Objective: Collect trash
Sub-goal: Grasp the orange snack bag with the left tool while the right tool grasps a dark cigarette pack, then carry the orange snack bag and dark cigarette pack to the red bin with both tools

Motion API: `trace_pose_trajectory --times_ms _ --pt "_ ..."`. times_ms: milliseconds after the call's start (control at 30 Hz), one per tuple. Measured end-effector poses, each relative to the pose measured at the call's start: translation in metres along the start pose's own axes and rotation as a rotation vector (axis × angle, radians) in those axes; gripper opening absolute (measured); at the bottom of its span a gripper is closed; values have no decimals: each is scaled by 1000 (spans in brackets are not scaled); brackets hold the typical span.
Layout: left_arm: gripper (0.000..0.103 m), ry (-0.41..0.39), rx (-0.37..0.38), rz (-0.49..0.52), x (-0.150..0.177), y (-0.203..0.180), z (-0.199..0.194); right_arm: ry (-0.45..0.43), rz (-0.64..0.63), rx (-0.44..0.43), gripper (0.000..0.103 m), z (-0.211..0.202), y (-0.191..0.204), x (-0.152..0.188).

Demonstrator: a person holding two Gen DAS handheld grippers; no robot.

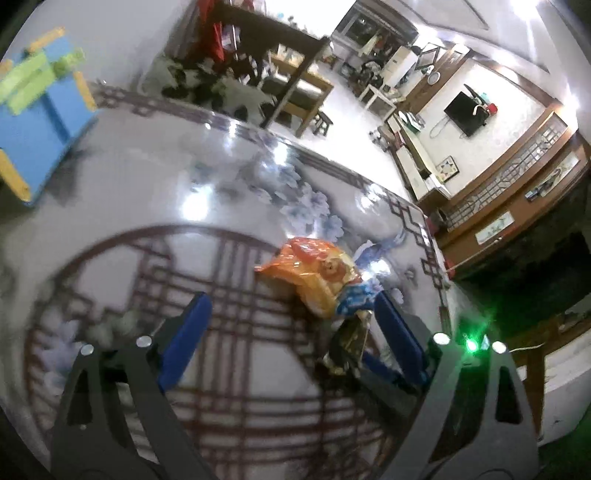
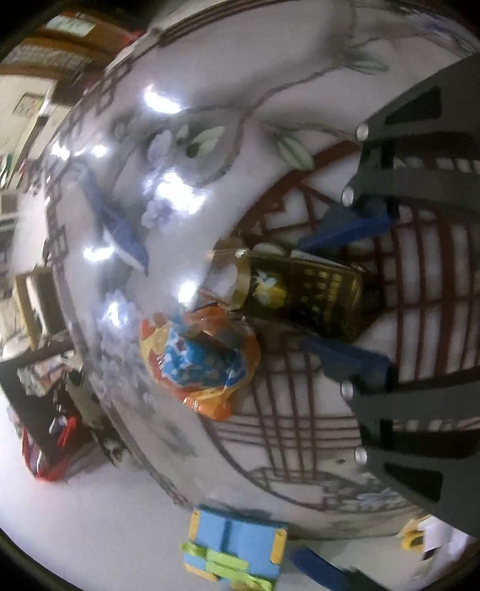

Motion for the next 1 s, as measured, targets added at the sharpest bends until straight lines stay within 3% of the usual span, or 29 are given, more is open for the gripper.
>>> trace_pose_trajectory --times_ms 167,367,433,500,567,767,1000 --pt "87 69 27 -27 -8 -36 49 -59 -28 -37 43 -43 -17 4" --pt "87 150 -48 -59 -3 -56 103 -83 -74 -15 44 -74 -30 13" --pt "76 150 -66 -56 1 -56 109 -86 -61 -31 44 -79 -31 19" --pt "55 138 -54 -50 3 -59 109 -95 -49 -45 44 -85 -31 25" --pt "50 114 -58 -24 3 -62 102 -101 -56 -48 44 -91 -28 27" --pt "48 70 -45 33 12 -61 62 -112 -95 -40 45 -125 -21 47" --pt "48 -18 -60 133 45 -54 -22 -158 -111 -6 45 -173 -12 87"
Point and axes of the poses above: each gripper's, at about its wrist camera, not at the fingertips, and z roughly the way its jaws point, y to its left, x to its underside, the point moved 9 cm from there along z, roughly the way its jaws point, and after that the axes turned 14 degrees about -x, right-handed, at the moved point
